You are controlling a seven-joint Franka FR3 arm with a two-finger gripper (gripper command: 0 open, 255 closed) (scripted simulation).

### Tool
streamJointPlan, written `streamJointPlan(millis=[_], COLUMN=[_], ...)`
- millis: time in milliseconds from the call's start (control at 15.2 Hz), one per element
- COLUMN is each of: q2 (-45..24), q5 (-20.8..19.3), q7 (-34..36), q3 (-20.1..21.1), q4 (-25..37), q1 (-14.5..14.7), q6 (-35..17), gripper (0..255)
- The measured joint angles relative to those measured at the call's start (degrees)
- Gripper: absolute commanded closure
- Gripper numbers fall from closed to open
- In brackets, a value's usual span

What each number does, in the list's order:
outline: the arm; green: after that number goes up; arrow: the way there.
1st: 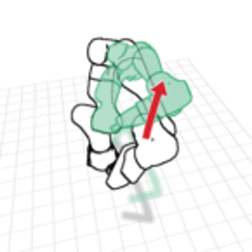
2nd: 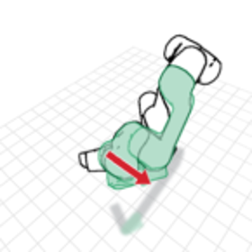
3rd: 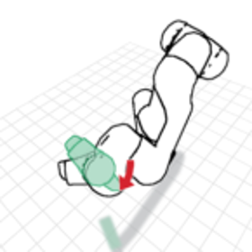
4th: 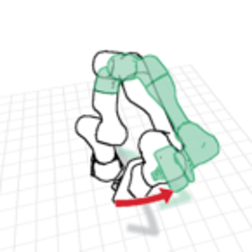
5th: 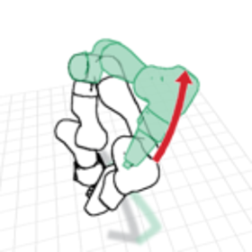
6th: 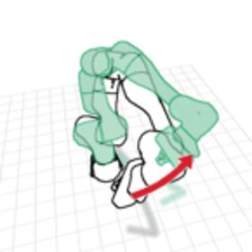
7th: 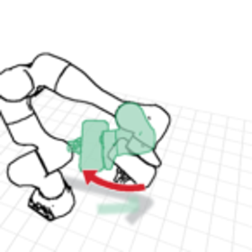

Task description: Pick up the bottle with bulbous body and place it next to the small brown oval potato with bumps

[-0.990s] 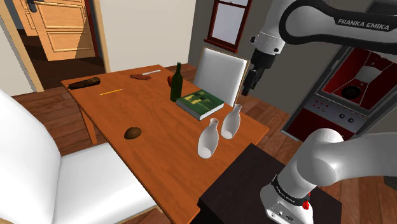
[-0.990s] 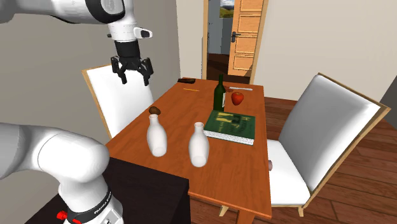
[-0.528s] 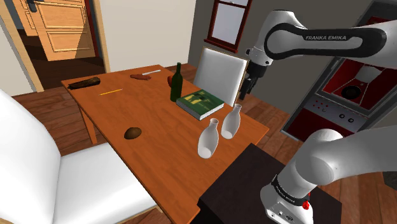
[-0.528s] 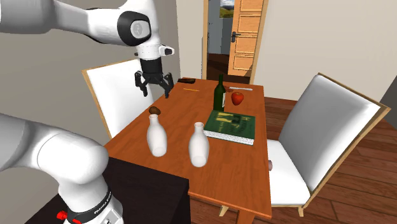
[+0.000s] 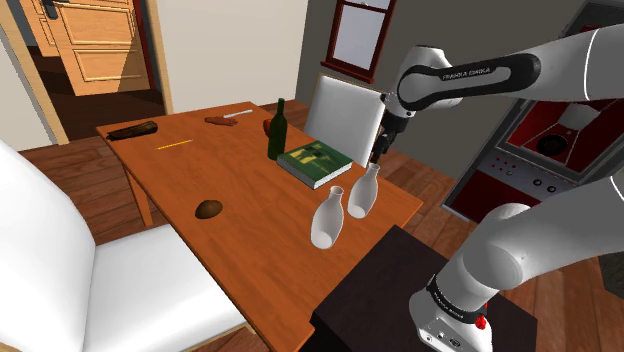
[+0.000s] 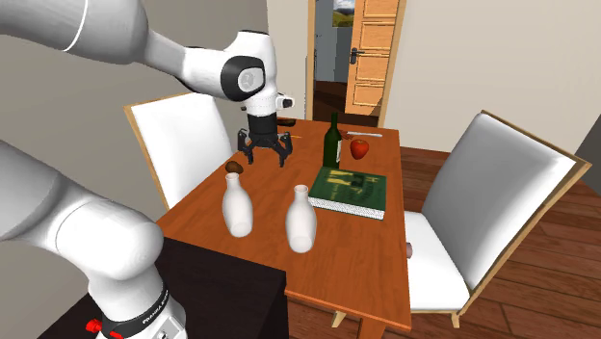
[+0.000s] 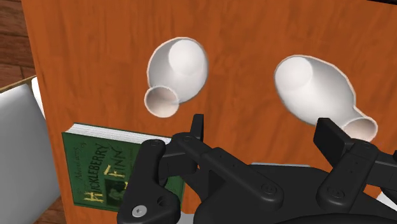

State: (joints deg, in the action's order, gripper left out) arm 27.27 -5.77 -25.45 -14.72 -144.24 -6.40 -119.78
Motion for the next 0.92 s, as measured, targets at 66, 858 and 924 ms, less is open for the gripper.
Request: streamJointPlan(millis=[66, 858, 924], q2=[-2.21, -22.11, -22.75], q5=[-0.03, 5.75, 6.11], q7=[-1.36, -13.98, -14.16], q3=[-1.19, -8.99, -8.99], q4=[0.48, 5.99, 5.83], q1=[-0.18, -0.3, -0.2], q6=[-1.77, -16.01, -16.78], gripper=[0, 0, 0])
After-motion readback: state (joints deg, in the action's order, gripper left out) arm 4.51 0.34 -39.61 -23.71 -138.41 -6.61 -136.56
